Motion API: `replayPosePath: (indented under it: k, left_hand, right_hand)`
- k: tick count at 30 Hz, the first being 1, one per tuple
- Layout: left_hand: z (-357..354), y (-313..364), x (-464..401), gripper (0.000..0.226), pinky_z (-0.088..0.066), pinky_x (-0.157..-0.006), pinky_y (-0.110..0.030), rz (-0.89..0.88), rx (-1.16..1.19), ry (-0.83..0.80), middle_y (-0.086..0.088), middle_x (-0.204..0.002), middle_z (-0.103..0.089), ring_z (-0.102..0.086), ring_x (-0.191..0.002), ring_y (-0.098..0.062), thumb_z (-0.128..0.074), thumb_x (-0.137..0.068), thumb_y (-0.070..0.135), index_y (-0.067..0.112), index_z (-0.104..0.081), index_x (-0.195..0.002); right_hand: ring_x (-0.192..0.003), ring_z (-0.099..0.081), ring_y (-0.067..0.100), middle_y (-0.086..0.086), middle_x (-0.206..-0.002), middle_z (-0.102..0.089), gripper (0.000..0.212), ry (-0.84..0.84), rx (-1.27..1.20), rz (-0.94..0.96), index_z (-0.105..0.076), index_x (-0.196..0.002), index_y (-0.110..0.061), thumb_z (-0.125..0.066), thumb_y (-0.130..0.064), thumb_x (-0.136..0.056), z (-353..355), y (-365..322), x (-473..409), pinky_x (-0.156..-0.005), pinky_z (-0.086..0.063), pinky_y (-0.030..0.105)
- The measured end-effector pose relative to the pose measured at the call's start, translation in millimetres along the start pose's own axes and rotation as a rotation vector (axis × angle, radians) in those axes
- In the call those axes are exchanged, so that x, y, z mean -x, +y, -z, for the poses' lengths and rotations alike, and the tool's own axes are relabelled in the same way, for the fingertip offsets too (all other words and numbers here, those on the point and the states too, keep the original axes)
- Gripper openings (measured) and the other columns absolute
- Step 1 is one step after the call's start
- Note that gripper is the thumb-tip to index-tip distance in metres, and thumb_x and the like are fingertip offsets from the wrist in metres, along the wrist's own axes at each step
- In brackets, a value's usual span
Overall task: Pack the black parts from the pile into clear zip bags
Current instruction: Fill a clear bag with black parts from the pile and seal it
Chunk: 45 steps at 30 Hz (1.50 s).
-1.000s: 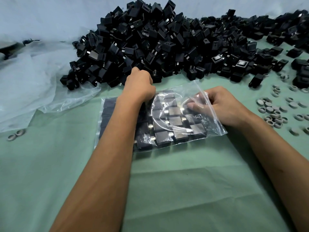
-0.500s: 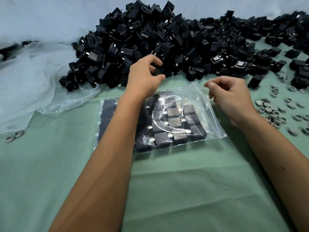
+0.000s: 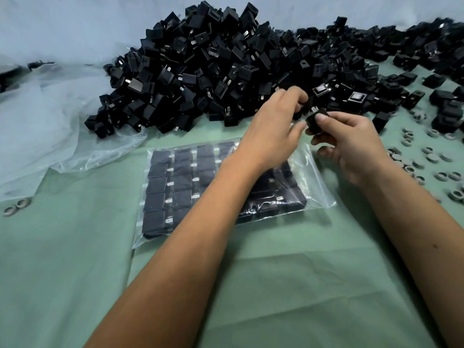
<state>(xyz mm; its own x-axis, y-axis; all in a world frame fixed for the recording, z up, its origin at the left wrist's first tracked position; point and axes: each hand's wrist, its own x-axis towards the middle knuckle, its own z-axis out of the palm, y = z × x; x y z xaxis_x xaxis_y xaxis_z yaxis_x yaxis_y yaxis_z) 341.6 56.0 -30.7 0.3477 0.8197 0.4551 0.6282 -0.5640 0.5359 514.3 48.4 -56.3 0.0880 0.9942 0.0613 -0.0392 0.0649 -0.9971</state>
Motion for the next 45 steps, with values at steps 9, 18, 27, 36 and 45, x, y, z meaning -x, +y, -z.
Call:
replayPosePath:
  k: [9, 18, 27, 36, 45]
  left_hand:
    - [17, -23, 5, 0.041, -0.026, -0.101, -0.019, 0.005, -0.109, -0.247, 0.004, -0.123, -0.047, -0.032, -0.124, -0.015, -0.063, -0.094, -0.002, 0.033, -0.073, -0.113]
    - [24, -22, 0, 0.012, -0.028, -0.099, -0.019, -0.08, -0.062, -0.069, 0.006, -0.116, -0.055, -0.04, -0.116, -0.016, -0.083, -0.084, 0.023, 0.03, -0.079, -0.093]
    - [19, -22, -1, 0.017, -0.045, -0.099, -0.03, -0.034, -0.015, -0.058, 0.005, -0.115, -0.056, -0.049, -0.115, -0.014, -0.079, -0.088, 0.02, 0.029, -0.077, -0.102]
    - [48, -54, 2, 0.015, -0.05, -0.095, -0.033, 0.221, -0.055, 0.113, 0.003, -0.112, -0.059, -0.059, -0.103, -0.015, -0.071, -0.091, 0.017, 0.025, -0.074, -0.103]
    - [63, -77, 11, 0.009, -0.051, -0.09, -0.029, 0.367, -0.066, 0.085, 0.011, -0.106, -0.066, -0.059, -0.097, -0.009, -0.073, -0.091, 0.02, 0.027, -0.074, -0.096]
  right_hand:
    - [-0.044, -0.047, 0.009, 0.006, -0.059, -0.059, 0.017, -0.043, 0.248, -0.184, -0.074, -0.101, 0.001, -0.076, -0.014, -0.093, 13, 3, -5, -0.042, -0.04, 0.015]
    - [-0.054, -0.063, 0.009, 0.001, -0.068, -0.073, 0.025, -0.158, 0.24, 0.031, -0.076, -0.088, -0.014, -0.088, -0.032, -0.075, -7, 8, 7, -0.051, -0.05, 0.021]
    - [-0.082, -0.075, 0.034, 0.007, -0.084, -0.078, 0.023, -0.071, 0.452, 0.128, -0.08, -0.091, -0.02, -0.089, -0.037, -0.079, -22, 14, 12, -0.08, -0.06, 0.056]
    - [-0.085, -0.075, 0.017, -0.006, -0.089, -0.08, 0.02, -0.18, 0.545, 0.09, -0.084, -0.097, -0.022, -0.083, -0.037, -0.083, -28, 8, 16, -0.083, -0.062, 0.045]
    - [-0.078, -0.075, 0.013, -0.001, -0.086, -0.08, 0.009, -0.032, 0.405, 0.046, -0.082, -0.099, -0.019, -0.08, -0.023, -0.091, -23, 11, 11, -0.073, -0.06, 0.033]
